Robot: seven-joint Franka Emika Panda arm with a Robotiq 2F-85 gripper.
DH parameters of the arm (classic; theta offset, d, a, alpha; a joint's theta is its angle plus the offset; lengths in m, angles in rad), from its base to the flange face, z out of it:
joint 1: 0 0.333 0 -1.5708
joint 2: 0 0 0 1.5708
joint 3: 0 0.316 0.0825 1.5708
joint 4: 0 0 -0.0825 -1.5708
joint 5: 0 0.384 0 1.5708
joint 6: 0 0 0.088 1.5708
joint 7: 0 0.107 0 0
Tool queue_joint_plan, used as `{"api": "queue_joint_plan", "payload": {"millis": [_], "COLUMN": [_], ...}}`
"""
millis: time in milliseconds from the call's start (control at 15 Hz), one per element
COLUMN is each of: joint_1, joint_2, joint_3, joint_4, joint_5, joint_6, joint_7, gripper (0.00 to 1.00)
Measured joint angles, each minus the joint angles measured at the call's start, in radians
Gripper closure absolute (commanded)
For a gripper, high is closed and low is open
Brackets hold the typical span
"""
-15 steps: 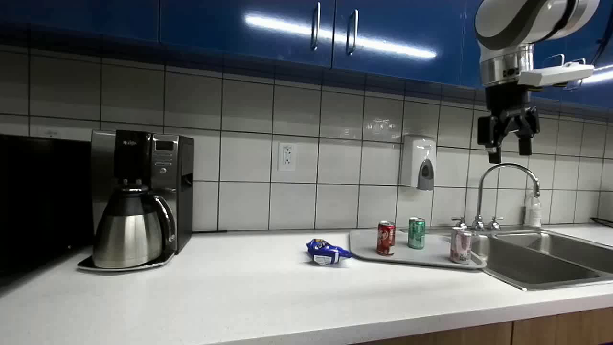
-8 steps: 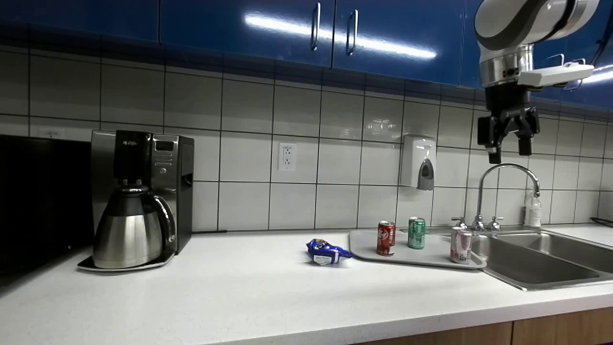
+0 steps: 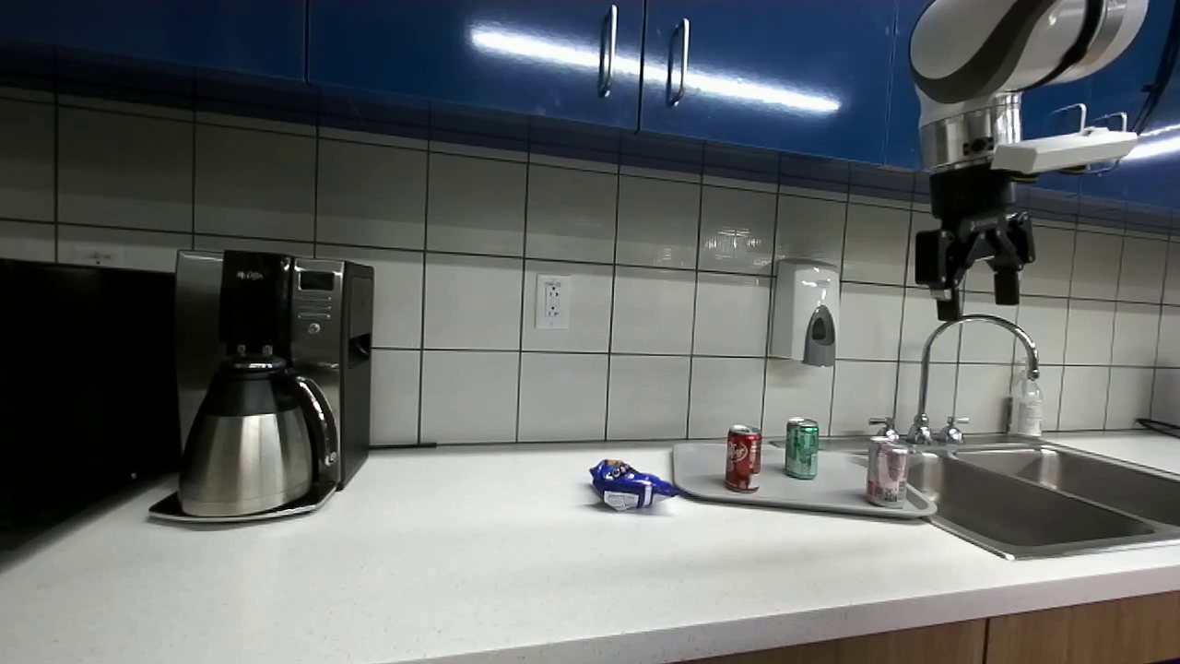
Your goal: Move the soda cans to the counter
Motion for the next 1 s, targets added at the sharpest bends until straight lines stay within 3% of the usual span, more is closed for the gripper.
{"api": "queue_joint_plan", "payload": {"millis": [1000], "joint_1": [0.004], "joint_2": [0.123], "joint_3": [0.000], "joint_4": [-0.053], "joint_5": [0.102], "joint_6": [0.270], "joint_7": [0.092], "gripper": [0.00]}}
